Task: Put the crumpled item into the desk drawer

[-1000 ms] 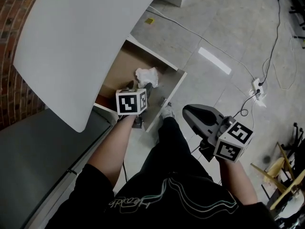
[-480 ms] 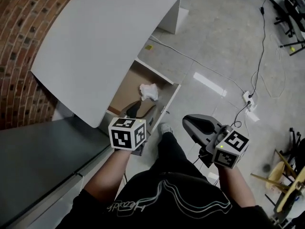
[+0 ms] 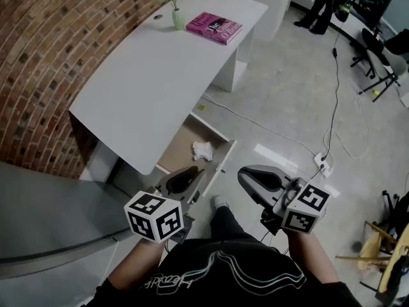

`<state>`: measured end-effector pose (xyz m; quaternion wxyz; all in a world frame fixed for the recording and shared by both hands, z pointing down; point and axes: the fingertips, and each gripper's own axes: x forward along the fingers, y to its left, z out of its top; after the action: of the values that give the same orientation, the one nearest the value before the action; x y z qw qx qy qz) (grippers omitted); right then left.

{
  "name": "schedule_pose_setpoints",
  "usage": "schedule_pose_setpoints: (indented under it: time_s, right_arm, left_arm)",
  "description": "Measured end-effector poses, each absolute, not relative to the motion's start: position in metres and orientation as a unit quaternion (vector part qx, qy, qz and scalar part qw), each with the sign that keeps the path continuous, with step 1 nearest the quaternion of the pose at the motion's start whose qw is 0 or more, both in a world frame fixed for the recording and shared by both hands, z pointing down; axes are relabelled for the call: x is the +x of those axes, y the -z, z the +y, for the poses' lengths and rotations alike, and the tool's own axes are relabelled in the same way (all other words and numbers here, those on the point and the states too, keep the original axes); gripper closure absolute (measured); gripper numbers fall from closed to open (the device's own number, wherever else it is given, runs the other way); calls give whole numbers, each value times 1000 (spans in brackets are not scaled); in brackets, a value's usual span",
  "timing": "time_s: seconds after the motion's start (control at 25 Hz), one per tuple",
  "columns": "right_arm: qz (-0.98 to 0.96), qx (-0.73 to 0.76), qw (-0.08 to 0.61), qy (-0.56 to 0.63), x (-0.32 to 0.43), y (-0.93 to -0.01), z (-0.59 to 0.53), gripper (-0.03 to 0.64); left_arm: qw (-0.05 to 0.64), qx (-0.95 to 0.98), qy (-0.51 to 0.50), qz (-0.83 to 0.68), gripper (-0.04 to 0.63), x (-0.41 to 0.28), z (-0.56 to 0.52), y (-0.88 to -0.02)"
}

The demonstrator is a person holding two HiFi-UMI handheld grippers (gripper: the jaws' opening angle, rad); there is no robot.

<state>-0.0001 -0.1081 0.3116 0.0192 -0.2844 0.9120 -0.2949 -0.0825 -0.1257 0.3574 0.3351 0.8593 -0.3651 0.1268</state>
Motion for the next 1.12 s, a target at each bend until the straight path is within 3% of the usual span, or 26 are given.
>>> schedule_pose_setpoints:
  time_s: [0.16,0.32,0.96,1.12]
  right_arm:
    - [928,-273,24,252,-9,-271,-89,566]
    - [938,-269,14,218,-18,-246,-66,566]
    - [948,-275,29,159,-7,-188,-25,568]
    - [949,-275,23,154,-9,-189,-20,568]
  left_arm:
    - [295,894,-98,-323,552,-72,-95,-299]
    - [252,921,-70,-288,570,-67,-67,-254]
    - [181,948,-68,-254,574,-45,-18,-197]
    - [193,945,-54,-259,574,-54,-15,-191]
